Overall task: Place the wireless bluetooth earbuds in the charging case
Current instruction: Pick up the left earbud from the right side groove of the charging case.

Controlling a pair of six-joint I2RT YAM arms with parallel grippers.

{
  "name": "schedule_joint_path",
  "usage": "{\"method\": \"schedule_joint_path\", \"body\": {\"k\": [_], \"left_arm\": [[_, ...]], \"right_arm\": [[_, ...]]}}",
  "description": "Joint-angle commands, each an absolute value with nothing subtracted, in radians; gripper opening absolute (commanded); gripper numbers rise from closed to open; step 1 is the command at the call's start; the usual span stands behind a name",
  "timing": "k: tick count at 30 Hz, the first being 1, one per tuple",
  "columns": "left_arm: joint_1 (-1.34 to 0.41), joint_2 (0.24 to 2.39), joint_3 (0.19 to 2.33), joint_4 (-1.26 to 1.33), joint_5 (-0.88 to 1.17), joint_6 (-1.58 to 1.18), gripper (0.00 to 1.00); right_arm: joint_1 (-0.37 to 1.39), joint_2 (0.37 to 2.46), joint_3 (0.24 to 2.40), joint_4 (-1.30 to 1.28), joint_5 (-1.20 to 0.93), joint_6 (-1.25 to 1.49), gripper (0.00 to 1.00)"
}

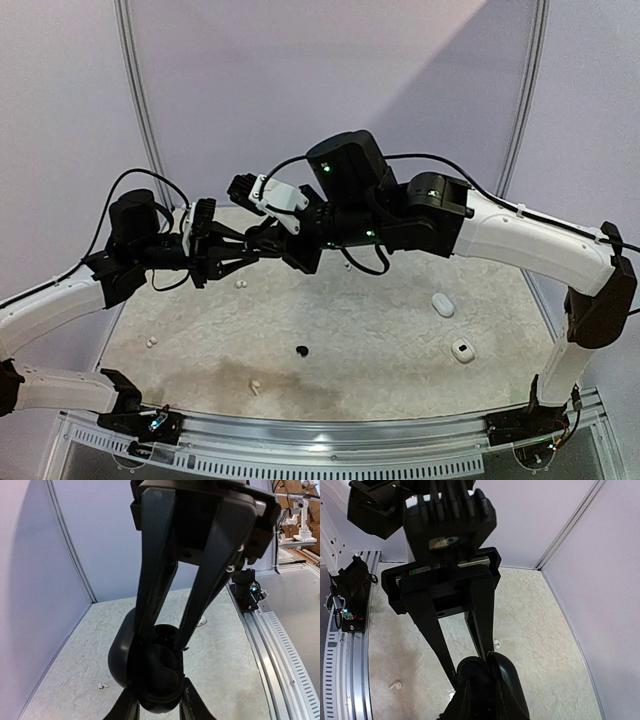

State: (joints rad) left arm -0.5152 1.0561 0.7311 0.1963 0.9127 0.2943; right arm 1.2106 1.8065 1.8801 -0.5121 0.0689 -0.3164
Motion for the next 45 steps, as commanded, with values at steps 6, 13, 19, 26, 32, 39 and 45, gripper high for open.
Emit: {"method": "schedule_joint_path", "body": {"k": [6,13,19,26,32,39,45], "left_arm": [[-0.534,1.054,0.755,0.174,0.933,0.319,0.00],[-0.534,1.049,0.756,0.148,0.931,0.341,0.00],[-0.534,1.048,0.755,0.138,0.916,0.344,0.00],[-0.534,1.051,0.755,0.136,0.901,0.331,0.00],[-0.534,1.058,0.761,0.107,0.903,0.307,0.00],[-0.534,1.057,0.757,0.110,0.901,0.280,0.00],[-0.534,1.056,0.755,0.116,0.896,0.266,0.00]], "right_arm": [[1.200,1.868,1.938,-0.561,0.072,-0.349,0.18],[1.199,1.881,1.957,-0.582,0.028,-0.348,0.12],[1.198,1.871,1.956,-0.620,-0.033,-0.364,0.04],[1.197,1.848,1.957,-0.627,-0.051,-0.389,0.00],[1.193,1.802,1.959,-0.583,-0.071,-0.397,0.00],[1.192,1.770,1.970,-0.576,-0.107,-0.393,0.00],[1.193,1.757,1.971,-0.585,-0.131,-0.373,0.00]]}}
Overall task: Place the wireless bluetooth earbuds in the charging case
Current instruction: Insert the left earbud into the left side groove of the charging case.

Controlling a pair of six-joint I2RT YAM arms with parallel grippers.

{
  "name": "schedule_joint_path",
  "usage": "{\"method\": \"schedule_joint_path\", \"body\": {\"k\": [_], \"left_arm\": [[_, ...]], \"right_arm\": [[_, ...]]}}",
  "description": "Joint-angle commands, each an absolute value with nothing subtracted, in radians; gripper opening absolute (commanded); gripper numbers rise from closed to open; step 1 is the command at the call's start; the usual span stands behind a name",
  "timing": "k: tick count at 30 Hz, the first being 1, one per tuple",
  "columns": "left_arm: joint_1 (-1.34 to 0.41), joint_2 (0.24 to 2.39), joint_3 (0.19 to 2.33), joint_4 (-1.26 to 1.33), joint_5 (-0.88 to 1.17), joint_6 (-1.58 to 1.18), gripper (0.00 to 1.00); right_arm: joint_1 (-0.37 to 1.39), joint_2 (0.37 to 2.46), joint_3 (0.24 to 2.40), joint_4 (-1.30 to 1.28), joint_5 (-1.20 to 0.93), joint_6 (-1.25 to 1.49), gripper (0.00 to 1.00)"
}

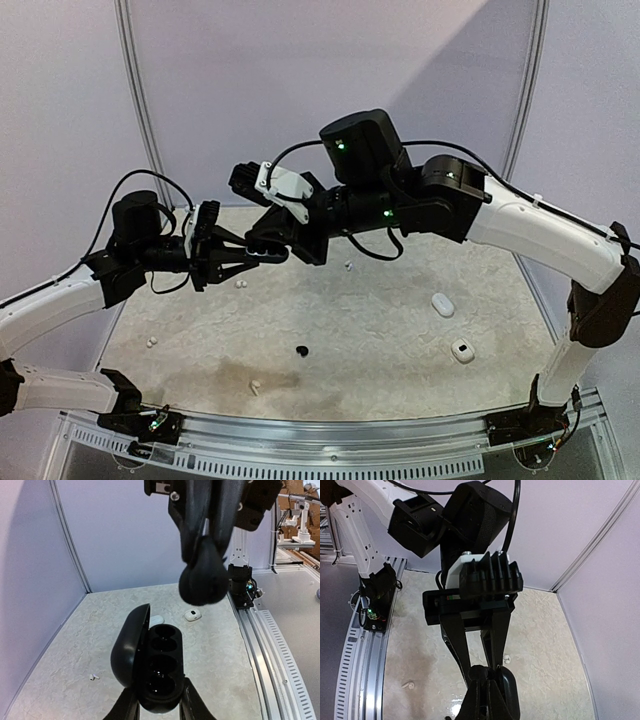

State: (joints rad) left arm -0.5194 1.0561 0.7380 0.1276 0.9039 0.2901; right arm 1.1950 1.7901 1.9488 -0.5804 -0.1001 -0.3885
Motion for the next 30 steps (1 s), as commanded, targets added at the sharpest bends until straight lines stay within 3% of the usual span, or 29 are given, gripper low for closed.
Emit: {"method": "schedule_joint_path", "body": {"k": [1,13,30], "left_arm": [[-0.534,1.054,0.755,0.117,0.895,0.259,0.00],[-0.534,1.051,0.746,0.150,0.908,0.190,0.00],[-0.535,1.061,0.753,0.133,0.924,0.265,0.00]], "right_arm": [[1.193,1.755,1.971,-0.595,-0.123,-0.374,0.00],[1.194,1.791,2.022,-0.829,0.046,-0.459,0.00],[1.207,1.865,2.084,-0.747,-0.037,-0.511,0.00]]}}
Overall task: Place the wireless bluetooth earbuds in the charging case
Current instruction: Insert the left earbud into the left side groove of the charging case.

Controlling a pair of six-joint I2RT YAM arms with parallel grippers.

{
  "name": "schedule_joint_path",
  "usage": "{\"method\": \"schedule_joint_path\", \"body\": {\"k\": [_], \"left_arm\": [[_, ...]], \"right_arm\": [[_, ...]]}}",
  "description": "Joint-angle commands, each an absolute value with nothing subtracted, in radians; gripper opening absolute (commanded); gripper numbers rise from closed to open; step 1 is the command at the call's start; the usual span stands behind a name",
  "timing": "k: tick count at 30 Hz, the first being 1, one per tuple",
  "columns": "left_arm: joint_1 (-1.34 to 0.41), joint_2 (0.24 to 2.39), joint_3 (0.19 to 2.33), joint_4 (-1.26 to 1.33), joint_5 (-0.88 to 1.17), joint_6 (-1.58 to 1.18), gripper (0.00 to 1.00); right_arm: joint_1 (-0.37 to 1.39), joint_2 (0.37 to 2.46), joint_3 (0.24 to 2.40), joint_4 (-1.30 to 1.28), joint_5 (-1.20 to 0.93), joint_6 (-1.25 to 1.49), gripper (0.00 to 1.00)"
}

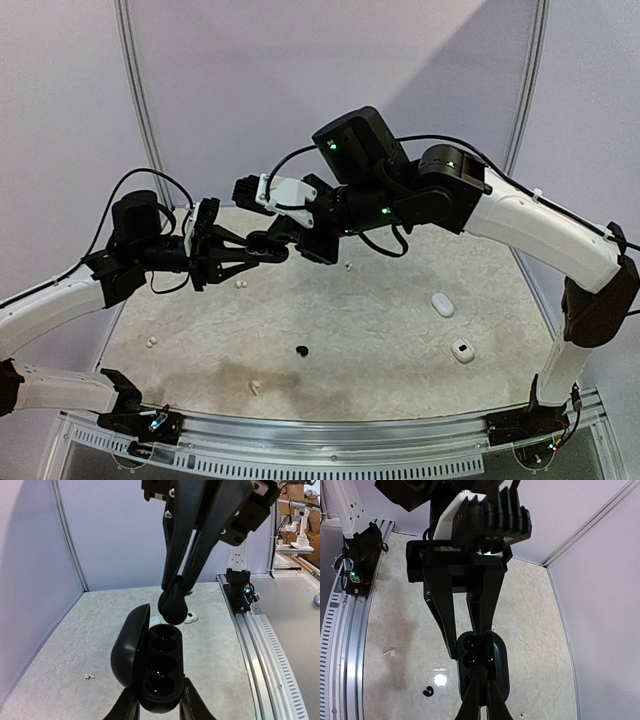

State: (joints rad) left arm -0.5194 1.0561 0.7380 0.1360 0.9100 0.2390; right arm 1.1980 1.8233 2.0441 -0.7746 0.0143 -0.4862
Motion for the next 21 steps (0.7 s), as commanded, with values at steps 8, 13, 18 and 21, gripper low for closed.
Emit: {"method": "schedule_joint_path", "body": {"k": [8,13,18,21], "left_arm": [[-0.535,1.068,0.756,0.132,0.922,0.269,0.00],[-0.535,1.069,0.758,0.131,0.923,0.268,0.00],[-0.535,1.070,0.758,0.130,0.923,0.268,0.00],[-0.535,1.068,0.756,0.132,0.922,0.270,0.00]], "right_arm": [[1.209,1.910,2.105,-0.753,-0.054,-0.534,0.00],[1.210,1.929,2.108,-0.740,-0.026,-0.548,0.00],[1.209,1.946,2.129,-0.749,-0.005,-0.564,0.00],[1.210,1.963,2.155,-0.784,0.040,-0.578,0.00]]}}
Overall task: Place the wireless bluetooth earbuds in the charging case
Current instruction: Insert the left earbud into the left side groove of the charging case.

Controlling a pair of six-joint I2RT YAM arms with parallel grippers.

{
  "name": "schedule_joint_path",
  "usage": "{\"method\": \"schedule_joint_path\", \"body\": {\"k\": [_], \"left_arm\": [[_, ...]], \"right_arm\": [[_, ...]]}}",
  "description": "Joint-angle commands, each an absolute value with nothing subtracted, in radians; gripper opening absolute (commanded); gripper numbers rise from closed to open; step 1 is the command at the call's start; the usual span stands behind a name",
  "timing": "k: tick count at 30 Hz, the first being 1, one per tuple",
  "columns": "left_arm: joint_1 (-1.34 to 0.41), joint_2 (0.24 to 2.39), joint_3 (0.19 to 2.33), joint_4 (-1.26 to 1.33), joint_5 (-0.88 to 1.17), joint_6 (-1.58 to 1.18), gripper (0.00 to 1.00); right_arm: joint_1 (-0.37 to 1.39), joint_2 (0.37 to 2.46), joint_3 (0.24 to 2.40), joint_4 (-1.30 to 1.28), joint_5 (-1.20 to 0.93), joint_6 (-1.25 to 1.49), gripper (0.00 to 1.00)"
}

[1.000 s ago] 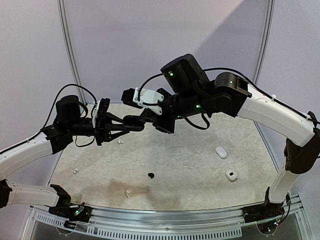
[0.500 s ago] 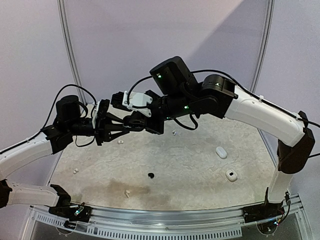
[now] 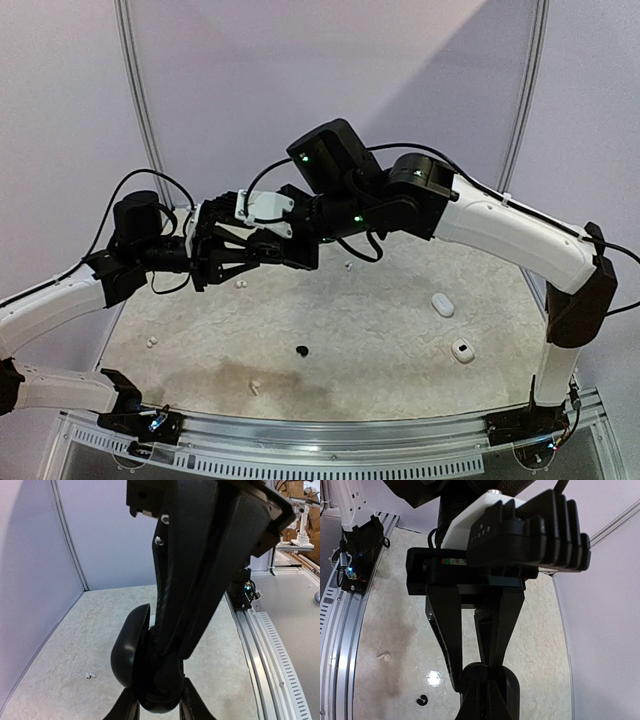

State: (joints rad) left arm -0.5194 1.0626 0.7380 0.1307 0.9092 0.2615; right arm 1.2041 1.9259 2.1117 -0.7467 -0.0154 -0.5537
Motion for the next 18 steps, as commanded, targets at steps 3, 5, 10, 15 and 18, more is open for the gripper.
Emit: {"method": "schedule_joint_path", "body": {"k": [3,5,10,15,18], "left_arm": [[-0.535,1.067,0.755,0.132,0.922,0.271,0.00],[-0.535,1.065,0.753,0.132,0.920,0.270,0.00],[-0.535,1.062,0.752,0.130,0.916,0.273,0.00],[-0.535,1.063,0.750,0.130,0.915,0.276,0.00],[-0.535,1.064,0.750,0.132,0.916,0.275,0.00]], "right_arm": [[1.211,1.984,2.183,-0.837,0.052,-0.597,0.00],[1.214,1.995,2.190,-0.861,0.050,-0.609,0.00],[1.217,1.992,2.191,-0.899,0.025,-0.617,0.00],[1.217,1.991,2.194,-0.923,0.033,-0.608,0.00],[1.217,1.998,2.196,-0.911,0.055,-0.609,0.00]]}}
